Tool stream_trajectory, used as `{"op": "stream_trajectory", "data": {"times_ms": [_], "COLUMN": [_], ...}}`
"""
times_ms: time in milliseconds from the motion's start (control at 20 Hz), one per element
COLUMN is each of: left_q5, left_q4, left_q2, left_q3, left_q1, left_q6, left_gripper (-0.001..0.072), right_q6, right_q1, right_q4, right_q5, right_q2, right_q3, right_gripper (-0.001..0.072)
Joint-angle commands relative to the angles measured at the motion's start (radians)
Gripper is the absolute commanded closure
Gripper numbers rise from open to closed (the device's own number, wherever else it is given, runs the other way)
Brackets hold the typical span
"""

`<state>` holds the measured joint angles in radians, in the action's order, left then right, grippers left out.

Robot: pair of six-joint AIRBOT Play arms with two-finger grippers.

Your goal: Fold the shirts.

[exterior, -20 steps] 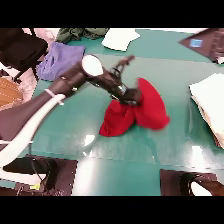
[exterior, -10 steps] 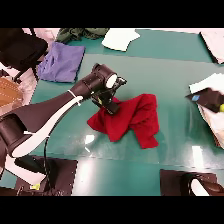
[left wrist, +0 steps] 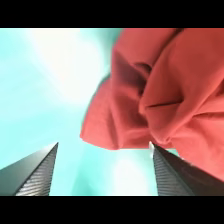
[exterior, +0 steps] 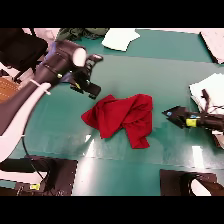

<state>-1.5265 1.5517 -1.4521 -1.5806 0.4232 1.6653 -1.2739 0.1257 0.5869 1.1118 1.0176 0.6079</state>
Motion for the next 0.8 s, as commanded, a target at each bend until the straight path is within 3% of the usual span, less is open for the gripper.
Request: {"op": "stream_trajectory", "data": {"times_ms": [0, 100, 350, 450, 500, 650, 750], "left_q5": [-0.016, -0.071, -0.05, -0.049, -0.044, -0.04, 0.008], "left_q4": [-0.047, -0.096, -0.163, -0.233, -0.273, -0.356, -0.479], "left_q2": [0.067, 0.085, 0.117, 0.117, 0.117, 0.133, 0.178], "left_q3": [0.0, 0.0, 0.001, 0.006, 0.019, 0.156, 0.345], "left_q1": [-0.086, -0.112, -0.119, -0.119, -0.119, -0.119, -0.119], "left_q6": [-0.017, -0.027, -0.036, -0.043, -0.043, -0.043, -0.051], "left_gripper": [0.005, 0.005, 0.0051, 0.0051, 0.0051, 0.0053, 0.0053], "right_q6": [0.06, 0.066, 0.078, 0.078, 0.076, 0.071, 0.066], "right_q1": [-0.099, -0.139, -0.21, -0.247, -0.263, -0.296, -0.295], "right_q4": [0.023, 0.024, 0.005, -0.019, -0.021, -0.018, -0.015], "right_q5": [-0.018, -0.042, -0.137, -0.154, -0.155, -0.152, -0.135], "right_q2": [0.153, 0.22, 0.34, 0.384, 0.405, 0.436, 0.435], "right_q3": [0.005, 0.005, 0.02, 0.071, 0.108, 0.216, 0.264], "right_gripper": [0.0128, 0.0129, 0.013, 0.0172, 0.0213, 0.0669, 0.0694]}}
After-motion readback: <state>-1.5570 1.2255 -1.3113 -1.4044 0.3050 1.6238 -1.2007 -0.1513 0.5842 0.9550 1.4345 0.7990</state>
